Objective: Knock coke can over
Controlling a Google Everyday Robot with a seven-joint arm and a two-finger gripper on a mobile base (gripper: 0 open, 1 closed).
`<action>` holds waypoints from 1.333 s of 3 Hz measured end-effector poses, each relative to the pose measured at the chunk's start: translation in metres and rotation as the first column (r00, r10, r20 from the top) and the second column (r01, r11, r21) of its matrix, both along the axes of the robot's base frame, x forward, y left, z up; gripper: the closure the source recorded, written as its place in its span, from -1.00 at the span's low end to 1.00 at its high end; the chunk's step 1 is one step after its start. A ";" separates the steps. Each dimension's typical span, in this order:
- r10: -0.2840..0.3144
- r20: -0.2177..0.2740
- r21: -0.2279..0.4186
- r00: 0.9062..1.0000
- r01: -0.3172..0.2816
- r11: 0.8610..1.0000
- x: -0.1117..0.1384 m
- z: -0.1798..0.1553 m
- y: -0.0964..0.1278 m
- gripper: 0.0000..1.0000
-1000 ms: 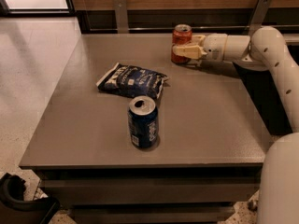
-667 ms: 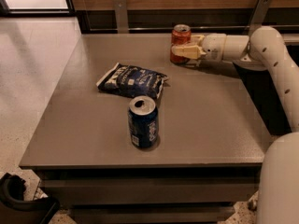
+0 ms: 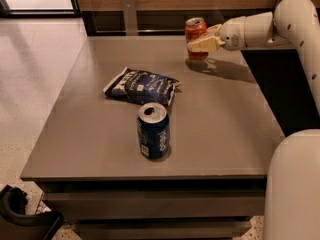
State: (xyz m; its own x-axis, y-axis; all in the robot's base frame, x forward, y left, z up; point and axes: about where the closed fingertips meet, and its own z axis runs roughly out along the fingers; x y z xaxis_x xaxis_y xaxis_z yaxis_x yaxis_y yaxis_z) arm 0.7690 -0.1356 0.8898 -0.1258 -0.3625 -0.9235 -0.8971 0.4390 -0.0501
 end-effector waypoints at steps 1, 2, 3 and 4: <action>-0.006 -0.030 -0.117 1.000 0.002 0.993 -0.003 0.007 -0.003 1.00; 0.012 -0.065 -0.331 0.998 -0.033 0.943 -0.010 0.006 0.004 1.00; 0.011 -0.088 -0.454 0.996 -0.050 0.890 -0.013 0.000 0.005 1.00; -0.030 -0.101 -0.583 0.994 -0.035 0.811 -0.009 -0.007 0.003 1.00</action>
Offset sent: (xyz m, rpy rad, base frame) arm -0.0118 -0.0037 0.0188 -0.5166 0.0773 0.0380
